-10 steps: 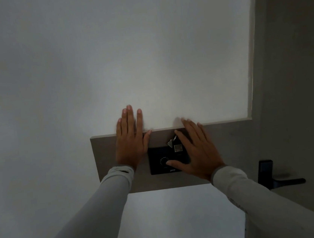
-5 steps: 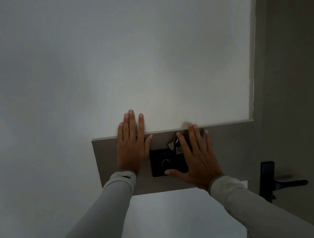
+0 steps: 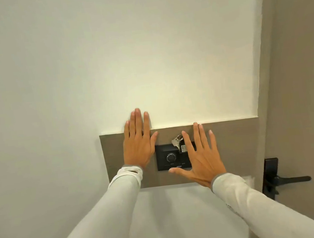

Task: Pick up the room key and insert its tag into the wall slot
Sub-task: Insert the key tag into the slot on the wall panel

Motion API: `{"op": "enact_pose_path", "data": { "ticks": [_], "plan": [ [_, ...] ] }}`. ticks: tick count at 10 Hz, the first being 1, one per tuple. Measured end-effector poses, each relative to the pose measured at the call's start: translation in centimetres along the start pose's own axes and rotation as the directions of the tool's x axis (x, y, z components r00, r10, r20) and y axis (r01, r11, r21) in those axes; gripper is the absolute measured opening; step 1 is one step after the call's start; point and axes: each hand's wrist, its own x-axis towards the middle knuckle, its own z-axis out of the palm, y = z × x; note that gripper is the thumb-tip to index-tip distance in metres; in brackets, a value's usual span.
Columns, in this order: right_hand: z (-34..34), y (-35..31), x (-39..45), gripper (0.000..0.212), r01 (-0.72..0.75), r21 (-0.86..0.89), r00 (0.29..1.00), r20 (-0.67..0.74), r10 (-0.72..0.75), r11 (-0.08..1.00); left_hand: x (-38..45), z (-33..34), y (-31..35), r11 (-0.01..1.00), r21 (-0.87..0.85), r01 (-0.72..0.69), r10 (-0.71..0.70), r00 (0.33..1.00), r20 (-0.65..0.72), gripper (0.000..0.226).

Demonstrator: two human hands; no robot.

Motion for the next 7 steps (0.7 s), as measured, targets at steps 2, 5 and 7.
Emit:
{"op": "enact_pose_path", "data": {
  "ticks": [2,5,7],
  "plan": [
    [-0.6,0.1,0.0,0.114,0.009,-0.032,0.999,0.041,-0.008,0.999,-0.9,-0.9,-0.2,1.000,0.008,-0.023,0.022,0.999,0.050,0.074],
    [-3.0,0.1,0.3,0.109,0.002,-0.052,0.998,0.069,0.002,0.999,-2.7,-4.4,-1.3,0.997,0.070,-0.021,0.017,0.998,0.054,0.077],
    [-6.4,-0.6,-0.6,0.106,-0.001,0.016,1.000,0.018,0.000,1.000,-2.8,-11.0,-2.7,0.992,0.125,0.005,-0.006,1.000,0.005,0.080]
  ]
}}
